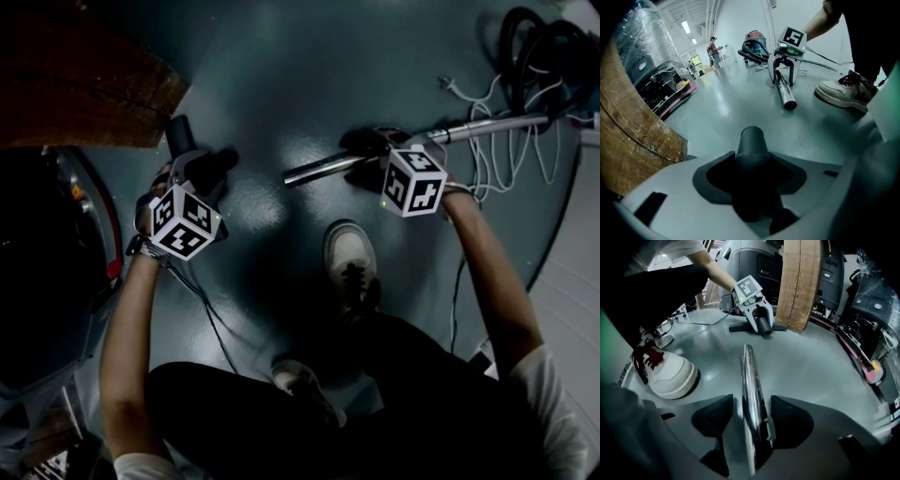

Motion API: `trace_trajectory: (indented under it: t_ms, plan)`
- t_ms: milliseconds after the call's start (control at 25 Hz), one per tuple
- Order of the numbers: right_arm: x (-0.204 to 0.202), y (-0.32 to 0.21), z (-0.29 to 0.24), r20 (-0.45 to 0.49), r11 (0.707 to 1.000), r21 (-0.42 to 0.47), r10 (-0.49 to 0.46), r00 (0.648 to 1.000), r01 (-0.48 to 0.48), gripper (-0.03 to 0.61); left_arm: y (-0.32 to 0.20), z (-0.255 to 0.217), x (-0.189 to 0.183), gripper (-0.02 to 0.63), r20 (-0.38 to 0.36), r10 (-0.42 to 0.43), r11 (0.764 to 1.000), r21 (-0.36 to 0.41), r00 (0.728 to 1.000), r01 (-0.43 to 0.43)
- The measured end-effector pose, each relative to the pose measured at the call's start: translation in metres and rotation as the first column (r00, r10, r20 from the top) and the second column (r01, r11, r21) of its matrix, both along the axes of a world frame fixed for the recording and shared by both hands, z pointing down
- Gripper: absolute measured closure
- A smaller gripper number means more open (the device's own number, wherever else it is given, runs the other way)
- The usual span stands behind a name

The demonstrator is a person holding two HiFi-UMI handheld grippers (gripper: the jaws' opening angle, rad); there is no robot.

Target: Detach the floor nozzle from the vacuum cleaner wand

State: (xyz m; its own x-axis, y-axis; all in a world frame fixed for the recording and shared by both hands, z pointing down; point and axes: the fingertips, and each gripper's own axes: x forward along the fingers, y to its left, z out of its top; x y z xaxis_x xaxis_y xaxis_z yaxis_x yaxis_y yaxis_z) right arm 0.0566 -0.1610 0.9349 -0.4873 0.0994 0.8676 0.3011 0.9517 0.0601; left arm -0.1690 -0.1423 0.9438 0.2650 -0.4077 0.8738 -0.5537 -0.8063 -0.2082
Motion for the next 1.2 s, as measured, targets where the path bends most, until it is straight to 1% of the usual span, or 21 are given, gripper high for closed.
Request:
trace_trajectory:
  t_ms: [80,120,160,280,400,480,560,640,760,920,1080,1200]
  plan:
    - [-0.003,-0.001,-0.007,0.035,1.000,-0.019,0.021,0.999,-0.020,0.327,0.000,-0.001,0.003,0.399,-0.039,-0.015,1.000,-0.008,0.999,0.015]
    - [-0.005,-0.003,-0.011,0.056,0.999,-0.029,0.036,0.998,-0.034,0.327,0.001,-0.002,0.005,0.349,-0.065,-0.027,1.000,-0.016,0.997,0.026]
    - [-0.007,-0.005,-0.016,0.076,0.998,-0.036,0.052,0.996,-0.049,0.325,0.001,-0.003,0.006,0.329,-0.086,-0.037,0.999,-0.023,0.996,0.035]
    - [-0.011,-0.012,-0.026,0.125,0.996,-0.045,0.087,0.988,-0.082,0.325,0.001,-0.007,0.009,0.328,-0.109,-0.036,0.999,-0.017,0.993,0.034]
    - [-0.010,-0.017,-0.034,0.153,0.994,-0.043,0.109,0.982,-0.104,0.325,-0.001,-0.017,0.015,0.328,-0.121,-0.022,1.000,0.014,0.992,0.024]
    - [-0.010,-0.021,-0.040,0.176,0.990,-0.049,0.141,0.974,-0.135,0.325,-0.005,-0.025,0.018,0.328,-0.132,-0.022,0.999,0.036,0.991,0.027]
    - [-0.011,-0.025,-0.047,0.203,0.983,-0.055,0.185,0.961,-0.178,0.325,-0.009,-0.033,0.017,0.328,-0.151,-0.036,0.997,0.057,0.988,0.045]
    - [-0.014,-0.030,-0.055,0.232,0.977,-0.037,0.211,0.949,-0.208,0.325,-0.014,-0.040,0.015,0.331,-0.177,-0.067,0.994,0.076,0.982,0.081]
    - [-0.019,-0.036,-0.069,0.279,0.968,-0.014,0.243,0.929,-0.249,0.325,-0.022,-0.051,0.014,0.362,-0.210,-0.112,0.984,0.112,0.971,0.138]
    - [-0.015,-0.043,-0.086,0.332,0.950,-0.024,0.300,0.894,-0.310,0.327,-0.031,-0.066,0.016,0.411,-0.252,-0.142,0.971,0.154,0.957,0.184]
    - [-0.003,-0.047,-0.092,0.334,0.940,-0.018,0.328,0.884,-0.342,0.328,-0.035,-0.082,0.017,0.461,-0.275,-0.155,0.960,0.187,0.949,0.211]
    - [0.000,-0.056,-0.106,0.378,0.922,-0.034,0.370,0.849,-0.387,0.347,-0.035,-0.098,0.017,0.497,-0.277,-0.153,0.953,0.214,0.949,0.216]
